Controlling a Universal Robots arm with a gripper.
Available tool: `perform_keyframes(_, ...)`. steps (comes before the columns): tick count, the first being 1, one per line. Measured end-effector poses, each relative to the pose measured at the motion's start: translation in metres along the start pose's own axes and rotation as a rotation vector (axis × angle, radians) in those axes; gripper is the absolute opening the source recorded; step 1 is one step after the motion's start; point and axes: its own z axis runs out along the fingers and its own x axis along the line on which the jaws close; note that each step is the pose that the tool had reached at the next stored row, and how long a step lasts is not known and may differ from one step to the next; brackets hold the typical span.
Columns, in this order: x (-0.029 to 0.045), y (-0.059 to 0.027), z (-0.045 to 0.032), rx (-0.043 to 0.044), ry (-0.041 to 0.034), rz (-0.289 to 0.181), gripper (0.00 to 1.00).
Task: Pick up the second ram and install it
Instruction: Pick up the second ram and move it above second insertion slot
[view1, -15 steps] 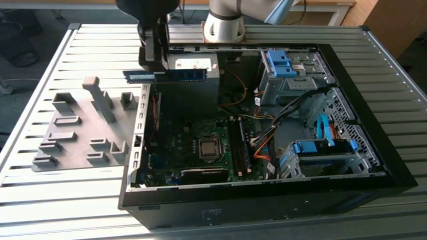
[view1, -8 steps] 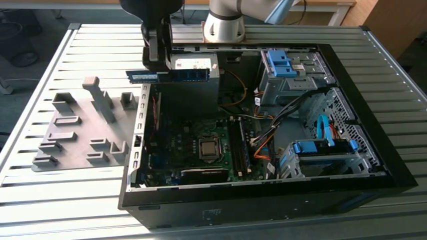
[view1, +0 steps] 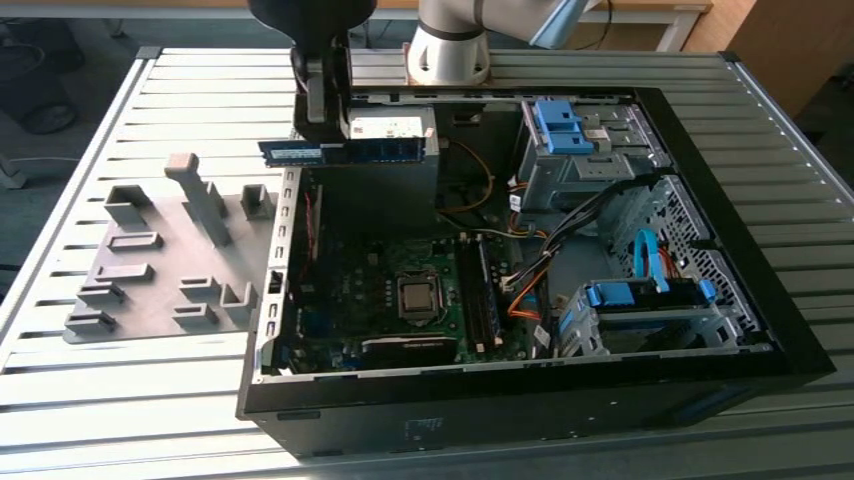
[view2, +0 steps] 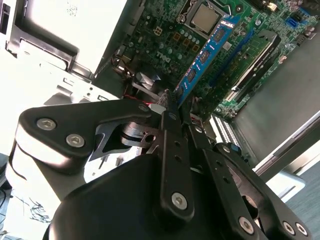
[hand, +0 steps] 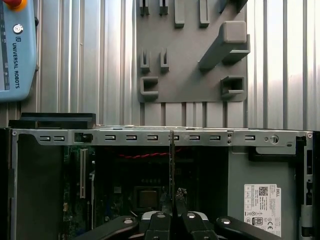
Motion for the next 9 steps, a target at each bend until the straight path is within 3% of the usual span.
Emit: perform_keyframes(9,-0.0001,-0.009,-0.0001,0.0,0.0,0.0,0.14)
